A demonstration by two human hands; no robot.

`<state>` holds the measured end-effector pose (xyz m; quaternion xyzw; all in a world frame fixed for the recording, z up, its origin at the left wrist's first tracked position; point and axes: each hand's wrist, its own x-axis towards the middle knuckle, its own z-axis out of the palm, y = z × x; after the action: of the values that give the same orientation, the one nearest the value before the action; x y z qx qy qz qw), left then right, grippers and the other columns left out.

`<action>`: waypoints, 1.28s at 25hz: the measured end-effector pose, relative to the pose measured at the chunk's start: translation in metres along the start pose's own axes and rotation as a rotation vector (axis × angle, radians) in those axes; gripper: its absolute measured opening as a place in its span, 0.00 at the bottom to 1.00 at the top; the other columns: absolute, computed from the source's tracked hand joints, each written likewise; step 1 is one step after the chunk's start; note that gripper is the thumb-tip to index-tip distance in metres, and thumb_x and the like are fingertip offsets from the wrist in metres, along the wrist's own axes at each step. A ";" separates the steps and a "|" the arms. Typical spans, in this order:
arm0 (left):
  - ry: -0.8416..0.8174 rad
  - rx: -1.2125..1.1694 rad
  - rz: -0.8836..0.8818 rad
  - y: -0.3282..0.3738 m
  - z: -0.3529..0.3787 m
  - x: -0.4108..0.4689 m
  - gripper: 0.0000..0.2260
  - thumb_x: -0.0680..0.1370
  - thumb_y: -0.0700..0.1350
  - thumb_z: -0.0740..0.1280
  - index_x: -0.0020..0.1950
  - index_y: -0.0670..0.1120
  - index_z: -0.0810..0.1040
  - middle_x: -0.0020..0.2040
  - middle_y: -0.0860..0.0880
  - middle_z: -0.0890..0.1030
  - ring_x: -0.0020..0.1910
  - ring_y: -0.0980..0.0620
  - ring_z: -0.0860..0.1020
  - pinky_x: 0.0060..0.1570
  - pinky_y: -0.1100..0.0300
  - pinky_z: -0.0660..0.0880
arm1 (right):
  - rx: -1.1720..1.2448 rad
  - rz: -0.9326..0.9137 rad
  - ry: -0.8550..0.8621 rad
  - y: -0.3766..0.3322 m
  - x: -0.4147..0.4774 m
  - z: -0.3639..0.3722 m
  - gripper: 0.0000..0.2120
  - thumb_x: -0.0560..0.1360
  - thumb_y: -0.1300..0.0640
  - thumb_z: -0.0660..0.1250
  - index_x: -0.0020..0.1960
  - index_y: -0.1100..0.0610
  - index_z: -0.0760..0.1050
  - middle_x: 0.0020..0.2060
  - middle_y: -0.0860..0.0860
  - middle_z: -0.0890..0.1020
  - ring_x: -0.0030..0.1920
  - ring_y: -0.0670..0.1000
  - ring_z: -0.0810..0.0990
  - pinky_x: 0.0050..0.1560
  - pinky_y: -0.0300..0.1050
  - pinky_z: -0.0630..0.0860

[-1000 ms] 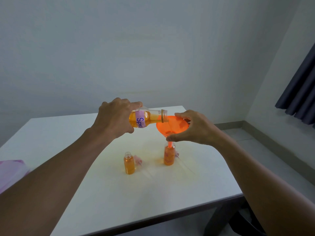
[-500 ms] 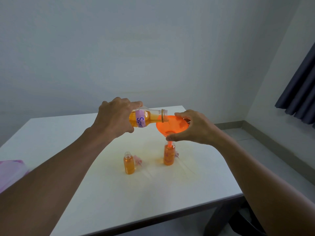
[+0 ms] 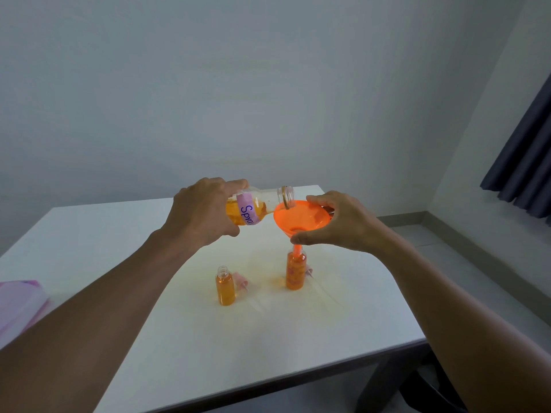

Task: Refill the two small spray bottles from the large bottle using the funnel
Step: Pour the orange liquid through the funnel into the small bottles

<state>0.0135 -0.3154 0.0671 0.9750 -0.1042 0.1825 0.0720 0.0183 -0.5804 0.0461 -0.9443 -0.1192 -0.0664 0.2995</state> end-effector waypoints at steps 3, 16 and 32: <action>-0.005 -0.048 -0.024 -0.001 0.001 -0.003 0.38 0.64 0.50 0.80 0.72 0.58 0.70 0.53 0.50 0.80 0.49 0.48 0.73 0.41 0.58 0.69 | 0.001 0.001 -0.005 0.000 -0.001 0.000 0.50 0.58 0.32 0.79 0.75 0.51 0.70 0.64 0.47 0.75 0.58 0.50 0.74 0.49 0.43 0.74; 0.040 -0.229 -0.116 -0.018 0.006 -0.024 0.37 0.62 0.48 0.81 0.69 0.58 0.73 0.51 0.50 0.80 0.51 0.46 0.76 0.41 0.54 0.76 | 0.048 -0.025 0.013 -0.002 -0.002 -0.003 0.48 0.58 0.34 0.80 0.75 0.47 0.70 0.67 0.47 0.75 0.61 0.49 0.75 0.54 0.45 0.75; 0.076 -0.250 -0.199 -0.036 -0.008 -0.046 0.37 0.63 0.48 0.81 0.69 0.58 0.73 0.57 0.50 0.80 0.54 0.45 0.76 0.47 0.50 0.78 | 0.065 -0.005 0.069 -0.008 -0.005 -0.005 0.44 0.61 0.35 0.79 0.73 0.47 0.71 0.66 0.47 0.77 0.58 0.49 0.76 0.49 0.42 0.72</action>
<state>-0.0231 -0.2712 0.0541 0.9564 -0.0260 0.1969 0.2144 0.0111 -0.5780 0.0533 -0.9309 -0.1131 -0.0958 0.3339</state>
